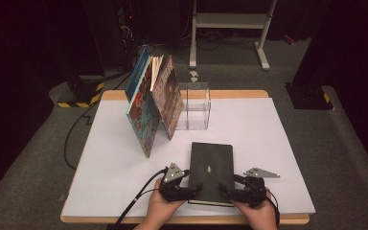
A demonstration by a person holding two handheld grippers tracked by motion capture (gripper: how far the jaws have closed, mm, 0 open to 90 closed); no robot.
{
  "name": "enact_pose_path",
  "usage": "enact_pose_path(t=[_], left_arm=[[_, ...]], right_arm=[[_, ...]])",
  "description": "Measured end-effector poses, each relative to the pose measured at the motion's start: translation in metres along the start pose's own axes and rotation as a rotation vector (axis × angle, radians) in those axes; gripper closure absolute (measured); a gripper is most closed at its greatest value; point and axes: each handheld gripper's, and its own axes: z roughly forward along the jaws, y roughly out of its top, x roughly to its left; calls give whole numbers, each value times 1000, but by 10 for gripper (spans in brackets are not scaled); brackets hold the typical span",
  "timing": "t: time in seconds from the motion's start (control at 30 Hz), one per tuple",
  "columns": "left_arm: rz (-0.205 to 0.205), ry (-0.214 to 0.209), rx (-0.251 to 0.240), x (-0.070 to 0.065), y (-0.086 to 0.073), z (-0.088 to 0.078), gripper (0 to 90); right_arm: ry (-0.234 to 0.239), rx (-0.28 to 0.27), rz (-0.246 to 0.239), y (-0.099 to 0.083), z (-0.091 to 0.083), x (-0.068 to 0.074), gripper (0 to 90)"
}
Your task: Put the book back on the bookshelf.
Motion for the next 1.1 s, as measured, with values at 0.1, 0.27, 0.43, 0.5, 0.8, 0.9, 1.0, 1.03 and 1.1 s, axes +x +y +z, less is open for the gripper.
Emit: enact_pose_path(t=[0.1,0.27,0.43,0.5,0.8,0.9,1.0,1.03,1.1], left_arm=[[-7,9,1,4,2,0,295],[-20,25,-4,12,4,0,300],[-37,50,-7,21,7,0,303],[-44,60,-10,24,8,0,304],[-56,84,-24,29,7,-2,305],[-45,76,-23,30,7,-3,305],[-39,70,-19,32,8,-3,309],[-43,67,-17,33,9,-2,304],[-48,64,-14,36,10,-1,287]], right_arm=[[-2,3,-2,4,5,1,213],[-23,6,-32,14,13,4,215],[-28,16,-53,25,24,5,219],[-27,18,-52,28,28,5,221],[-3,14,-71,39,40,1,226],[0,14,-79,40,39,0,249],[9,10,-86,37,37,0,258],[14,10,-84,36,35,0,256],[22,6,-88,32,33,2,249]])
